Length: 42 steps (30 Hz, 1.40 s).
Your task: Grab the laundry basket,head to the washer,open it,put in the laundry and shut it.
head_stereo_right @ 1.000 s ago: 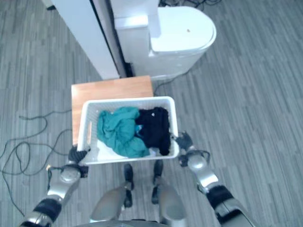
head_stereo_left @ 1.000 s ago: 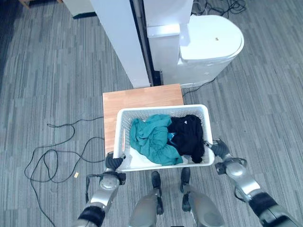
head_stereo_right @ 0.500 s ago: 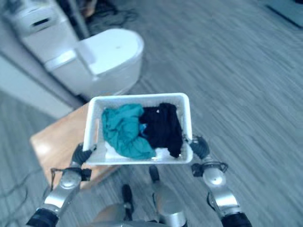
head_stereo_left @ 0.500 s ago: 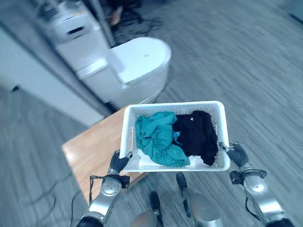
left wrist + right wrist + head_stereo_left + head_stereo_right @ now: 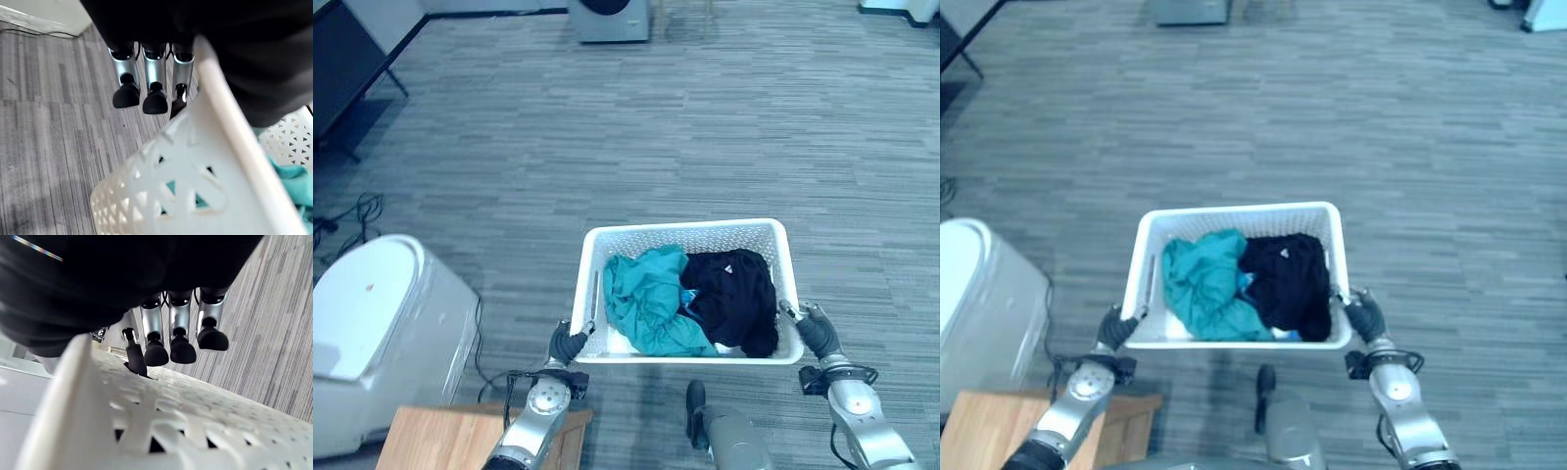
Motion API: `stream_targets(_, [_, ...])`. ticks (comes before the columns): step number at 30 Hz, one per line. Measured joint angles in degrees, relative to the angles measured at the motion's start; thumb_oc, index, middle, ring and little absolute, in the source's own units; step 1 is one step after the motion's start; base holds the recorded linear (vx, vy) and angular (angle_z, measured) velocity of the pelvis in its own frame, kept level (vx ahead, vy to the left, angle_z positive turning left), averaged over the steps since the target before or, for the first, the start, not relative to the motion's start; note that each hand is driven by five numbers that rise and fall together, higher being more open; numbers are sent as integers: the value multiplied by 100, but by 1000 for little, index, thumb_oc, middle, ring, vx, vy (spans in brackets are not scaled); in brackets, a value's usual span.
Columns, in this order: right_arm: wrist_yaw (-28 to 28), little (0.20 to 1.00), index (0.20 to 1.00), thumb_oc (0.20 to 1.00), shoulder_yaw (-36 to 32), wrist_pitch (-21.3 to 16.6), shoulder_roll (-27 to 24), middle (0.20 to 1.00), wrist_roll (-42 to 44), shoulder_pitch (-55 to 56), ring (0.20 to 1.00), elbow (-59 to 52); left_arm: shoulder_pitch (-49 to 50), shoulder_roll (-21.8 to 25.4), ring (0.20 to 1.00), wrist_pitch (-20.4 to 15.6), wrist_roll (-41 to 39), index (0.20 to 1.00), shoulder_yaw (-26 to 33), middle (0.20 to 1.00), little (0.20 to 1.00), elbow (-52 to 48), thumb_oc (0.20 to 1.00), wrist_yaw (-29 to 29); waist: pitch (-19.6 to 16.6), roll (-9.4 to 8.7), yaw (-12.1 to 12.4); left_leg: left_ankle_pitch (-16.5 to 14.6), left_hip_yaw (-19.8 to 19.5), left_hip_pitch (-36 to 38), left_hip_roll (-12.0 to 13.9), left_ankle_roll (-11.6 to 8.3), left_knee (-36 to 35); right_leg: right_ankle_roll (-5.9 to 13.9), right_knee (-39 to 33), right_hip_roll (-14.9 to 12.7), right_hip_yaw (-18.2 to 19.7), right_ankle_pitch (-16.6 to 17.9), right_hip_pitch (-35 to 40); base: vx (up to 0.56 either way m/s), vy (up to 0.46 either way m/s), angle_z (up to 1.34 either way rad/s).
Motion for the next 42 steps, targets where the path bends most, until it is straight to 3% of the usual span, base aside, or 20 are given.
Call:
stream_targets(1, [-3, 200, 200, 200, 9, 0, -32, 200, 3, -39, 200, -7, -12, -13, 200, -6, -4, 200, 3, 200, 200, -6, 200, 9, 75, -151, 134, -88, -702, -247, -411, -37, -17, -30, -244, 44, 262, 128, 197, 172, -41, -96])
stream_targets(4, [-16, 200, 200, 200, 49, 8, -26, 200, 8, -62, 200, -28, 131, -29, 200, -20, -14, 200, 45, 200, 200, -52, 200, 12, 126, -253, 257, -49, -1246, -1050, -942, 48, -700, 12, -827, 186, 495, 124, 689, 283, -46, -62])
stream_targets(6, [-18, 200, 200, 200, 282, 0, -29, 200, 8, -37, 200, 32, 307, 35, 200, -27, -14, 200, 63, 200, 200, -15, 200, -5, 107, -222, 375, 389, -1373, -1482, -1172, 145, -1449, 89, -1201, 382, 558, 71, 1137, 447, -58, -66])
stream_targets(10, [-43, 200, 200, 200, 435, 25, -31, 200, 11, -32, 200, 261, 462, 26, 200, -35, -14, 200, 144, 200, 200, 71, 200, -25, 132, -146, 702, 1081, -1638, -1814, -1287, 206, -2432, 12, -1444, 583, 858, -75, 1733, 341, 4, -57])
stream_targets(14, [33, 200, 200, 200, 479, 27, -40, 200, 8, 8, 200, 233, 677, 17, 200, -34, -14, 200, 191, 200, 200, 0, 200, -28, 89, -37, 796, 1292, -1568, -1593, -1378, 448, -2360, 154, -1426, 639, 1209, -489, 2292, 420, 80, -46])
stream_targets(15, [49, 200, 200, 200, 486, 32, 27, 200, 6, 38, 200, 236, 784, 52, 200, -35, -13, 200, 200, 200, 200, -74, 200, -28, 45, -94, 804, 1545, -1624, -1347, -1436, 719, -2457, 179, -1258, 559, 1353, -797, 2446, 414, 117, -54])
stream_targets(17, [46, 200, 200, 200, 528, 32, 105, 200, 6, 32, 200, 186, 815, 64, 200, -33, -14, 200, 307, 200, 200, -103, 200, -26, -28, -329, 807, 1369, -1402, -1096, -1692, 1004, -2393, 496, -739, 208, 1506, -1074, 2413, 384, 105, -47])
stream_targets(19, [25, 200, 200, 200, 499, 27, 135, 200, 7, -50, 200, 179, 720, 63, 200, -33, -14, 200, 314, 200, 200, -148, 200, -19, -29, -359, 801, 1254, -1294, -889, -1794, 1145, -2487, 713, 290, 106, 1532, -1228, 2002, 266, 68, -27])
stream_targets(20, [22, 200, 200, 200, 468, 27, 167, 200, 7, -55, 200, 166, 632, 103, 200, -26, -15, 200, 334, 200, 200, -149, 200, -15, -31, -359, 782, 1248, -1299, -755, -1820, 1170, -2564, 850, 1102, 32, 1529, -1326, 1631, 264, 71, -32])
stream_targets(21, [32, 200, 200, 200, 420, 20, 195, 200, 0, -78, 200, 51, 460, 200, 200, -29, -14, 200, 308, 200, 200, -219, 200, 12, 4, -383, 815, 1005, -1436, -468, -1891, 1179, -2708, 1069, 2648, -128, 1335, -1454, 736, 387, 91, -35])
stream_targets(22, [61, 200, 200, 200, 408, 20, 269, 200, -5, -228, 200, -4, 345, 272, 200, -28, -20, 200, 305, 200, 200, -164, 200, 19, 56, -328, 812, 1023, -1408, -251, -1928, 1174, -2911, 1099, 3229, -310, 1011, -1506, 253, 334, 64, -22])
stream_targets(23, [34, 200, 200, 200, 391, 24, 268, 200, -4, -280, 200, -33, 183, 275, 200, -1, -27, 200, 330, 200, 200, -148, 200, 23, 120, -225, 717, 1027, -1404, -70, -1918, 1172, -2961, 922, 3177, -281, 929, -1605, -132, 374, 36, 2])
stream_targets(26, [66, 200, 200, 200, 413, 4, 194, 200, -4, -389, 200, -24, 84, 290, 200, -73, -23, 200, 423, 200, 200, -156, 200, 25, 193, -56, 656, 790, -1469, 407, -1877, 910, -3095, 857, 2278, -193, 673, -1587, -914, 431, -62, 4])
stream_targets(27, [60, 200, 200, 200, 401, -4, 179, 200, 2, -432, 200, -30, 41, 288, 200, -85, -23, 200, 467, 200, 200, -148, 200, 25, 207, -1, 592, 562, -1504, 540, -1875, 729, -3128, 848, 1520, -222, 478, -1371, -1343, 373, -94, 23])
stream_targets(32, [72, 200, 200, 200, 409, 59, 185, 200, 4, -416, 200, 327, 15, 15, 200, -76, -14, 200, 415, 200, 200, 294, 200, 10, 286, 51, 352, 349, -1555, 1153, -1904, 747, -2994, 777, -576, -441, 282, -204, -1838, 375, -162, 50])
stream_targets(35, [181, 200, 200, 200, 359, 71, 175, 200, -4, -148, 200, 445, 290, -58, 200, -55, -10, 200, 253, 200, 200, 309, 200, 12, 222, -48, 355, 50, -1488, 1787, -1876, 292, -2783, 624, -520, -564, 53, -235, -1377, 447, -239, 59])
stream_targets(36, [195, 200, 200, 200, 353, 78, 94, 200, -5, -123, 200, 479, 374, -189, 200, -48, -3, 200, 260, 200, 200, 307, 200, 17, 214, 86, 387, -65, -1503, 2027, -1740, 118, -2699, 506, -270, -458, 142, 285, -1286, 487, -306, 40])
stream_targets(37, [193, 200, 200, 200, 335, 99, 79, 200, -5, -154, 200, 487, 424, -249, 200, -37, -2, 200, 241, 200, 200, 307, 200, 21, 204, 229, 382, -72, -1510, 2091, -1586, 102, -2552, 466, 6, -413, 106, 343, -1287, 406, -315, 30])
stream_targets(39, [242, 200, 200, 200, 371, 129, -5, 200, -90, -243, 200, 468, 476, -272, 200, -35, -4, 200, 288, 200, 200, 295, 200, 21, 172, 326, 361, 191, -1643, 1842, -1219, -248, -1122, -64, 470, -162, 222, 705, -981, 361, -364, 14])
stream_targets(42, [232, 200, 200, 200, 270, 86, -58, 200, -120, -524, 200, 459, 288, -264, 200, -47, -18, 200, 316, 200, 200, 176, 200, 23, 146, 334, 491, 387, -1641, 480, -979, -208, 773, -381, 274, 250, 293, -13, -303, 533, -420, -14])
